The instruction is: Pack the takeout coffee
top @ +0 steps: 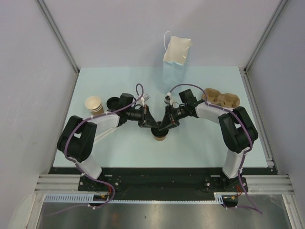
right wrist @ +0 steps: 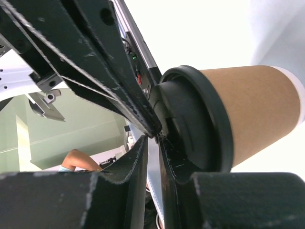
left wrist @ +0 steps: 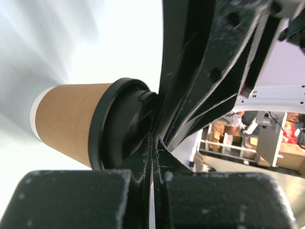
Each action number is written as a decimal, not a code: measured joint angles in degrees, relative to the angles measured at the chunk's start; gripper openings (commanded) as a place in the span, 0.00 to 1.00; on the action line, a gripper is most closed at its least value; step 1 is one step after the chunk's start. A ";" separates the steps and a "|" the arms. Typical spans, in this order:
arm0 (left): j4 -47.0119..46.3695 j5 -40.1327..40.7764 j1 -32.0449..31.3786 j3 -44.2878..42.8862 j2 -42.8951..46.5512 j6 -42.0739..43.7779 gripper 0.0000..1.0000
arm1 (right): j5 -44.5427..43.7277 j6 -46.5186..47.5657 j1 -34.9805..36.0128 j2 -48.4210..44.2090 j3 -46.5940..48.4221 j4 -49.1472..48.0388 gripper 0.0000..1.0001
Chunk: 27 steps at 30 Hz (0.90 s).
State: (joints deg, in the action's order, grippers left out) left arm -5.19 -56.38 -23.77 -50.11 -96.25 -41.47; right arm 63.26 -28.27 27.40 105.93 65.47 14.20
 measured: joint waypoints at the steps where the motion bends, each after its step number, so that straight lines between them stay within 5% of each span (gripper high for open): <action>1: -0.24 0.31 0.00 0.15 0.50 -0.02 0.00 | -0.09 -0.26 0.13 -0.22 0.00 -0.11 0.21; 12: -2.60 0.20 0.00 3.65 9.49 0.00 0.00 | 0.63 -3.76 -1.92 -6.49 0.02 -2.08 0.21; 27: -2.38 1.14 -1.22 5.97 4.92 2.43 0.00 | -2.29 -5.55 -2.75 -0.46 0.02 -4.57 0.20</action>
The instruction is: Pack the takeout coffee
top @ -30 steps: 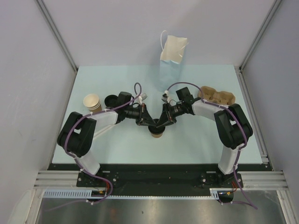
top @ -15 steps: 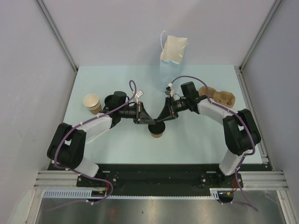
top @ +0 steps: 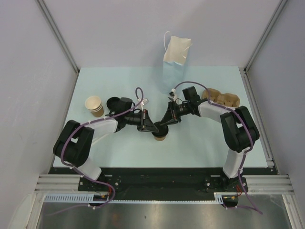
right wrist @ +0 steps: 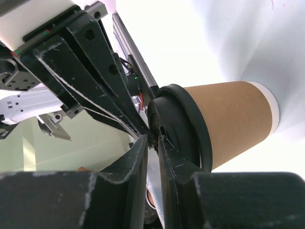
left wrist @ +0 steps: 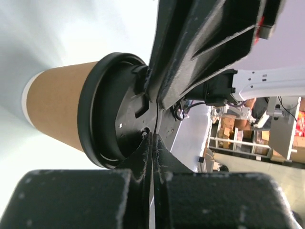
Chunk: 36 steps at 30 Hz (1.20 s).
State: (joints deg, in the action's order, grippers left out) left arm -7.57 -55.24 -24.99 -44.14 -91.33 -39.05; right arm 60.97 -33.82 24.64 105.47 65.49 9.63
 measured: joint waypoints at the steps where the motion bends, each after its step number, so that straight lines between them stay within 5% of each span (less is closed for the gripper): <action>1: -0.35 -0.17 0.00 -0.22 -0.44 0.00 0.00 | 0.04 0.26 0.00 0.26 0.00 0.13 0.20; 17: 0.17 -0.68 0.26 -1.62 -2.45 0.52 0.00 | 4.13 3.02 -0.13 3.82 2.34 2.43 0.18; 23: -0.44 -1.49 0.17 -1.62 -2.23 0.46 0.04 | 4.35 2.29 0.61 3.37 2.34 1.75 0.26; 31: 1.38 -2.21 -1.86 -2.19 6.38 1.03 0.66 | 3.63 -3.85 2.56 -0.98 2.29 -2.75 0.42; 33: 3.80 -1.57 -1.90 -3.74 9.81 2.78 0.90 | 3.98 -5.31 2.34 -3.19 2.78 -3.74 0.47; 36: 10.84 1.75 -1.90 -8.61 15.69 8.24 0.99 | 4.33 -6.14 1.05 -6.54 4.42 -4.28 0.65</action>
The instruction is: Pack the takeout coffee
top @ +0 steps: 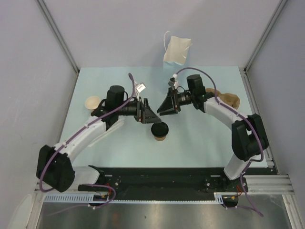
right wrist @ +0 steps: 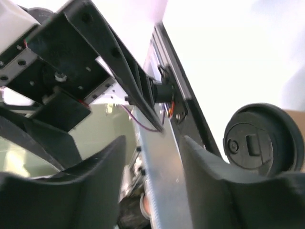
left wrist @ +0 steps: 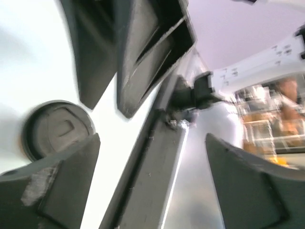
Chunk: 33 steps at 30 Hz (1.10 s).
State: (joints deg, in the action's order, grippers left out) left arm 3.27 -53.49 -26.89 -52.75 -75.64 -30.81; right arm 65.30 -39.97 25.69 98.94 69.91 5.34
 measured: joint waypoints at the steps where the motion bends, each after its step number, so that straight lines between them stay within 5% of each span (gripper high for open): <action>1: 2.12 1.53 0.00 -1.60 1.27 1.75 0.99 | 0.07 0.15 -0.83 -1.16 0.59 0.31 0.68; 6: 16.35 13.49 -0.90 -12.48 4.42 14.67 1.00 | -1.29 6.88 -6.95 -7.02 3.43 7.56 0.84; 14: 29.40 32.92 -9.25 -15.54 1.86 29.42 0.99 | -12.87 25.66 -14.29 -16.48 3.85 27.63 0.89; 22: 32.00 41.94 -18.01 -16.39 -8.48 36.00 1.00 | -18.84 33.27 -21.24 -21.51 3.85 36.96 0.90; 33: 32.00 47.36 -20.76 -17.97 -13.57 37.46 0.99 | -18.84 33.59 -22.34 -21.55 3.85 37.64 0.90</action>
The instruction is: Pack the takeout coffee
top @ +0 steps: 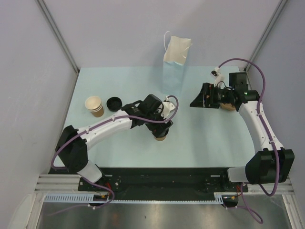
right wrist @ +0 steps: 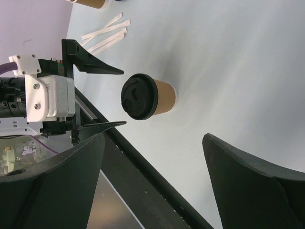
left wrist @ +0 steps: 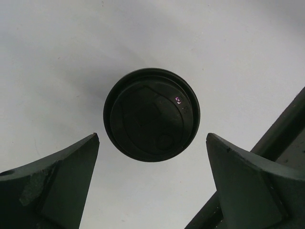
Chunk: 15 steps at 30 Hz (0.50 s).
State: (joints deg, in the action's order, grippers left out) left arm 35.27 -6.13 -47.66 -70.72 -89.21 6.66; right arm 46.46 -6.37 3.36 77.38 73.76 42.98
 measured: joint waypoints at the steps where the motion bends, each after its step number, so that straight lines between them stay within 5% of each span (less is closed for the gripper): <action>1: -0.09 0.09 0.00 -0.07 -0.15 0.02 1.00 | 0.04 0.00 0.00 0.00 0.00 0.00 0.90; 15: -0.39 1.03 0.00 -2.05 -4.59 0.94 1.00 | 0.85 -0.11 -0.61 0.02 0.00 -0.04 0.92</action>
State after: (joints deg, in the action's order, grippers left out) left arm 34.87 -5.10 -47.66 -72.77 -93.80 7.60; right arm 47.31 -6.48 2.74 77.41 73.76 42.94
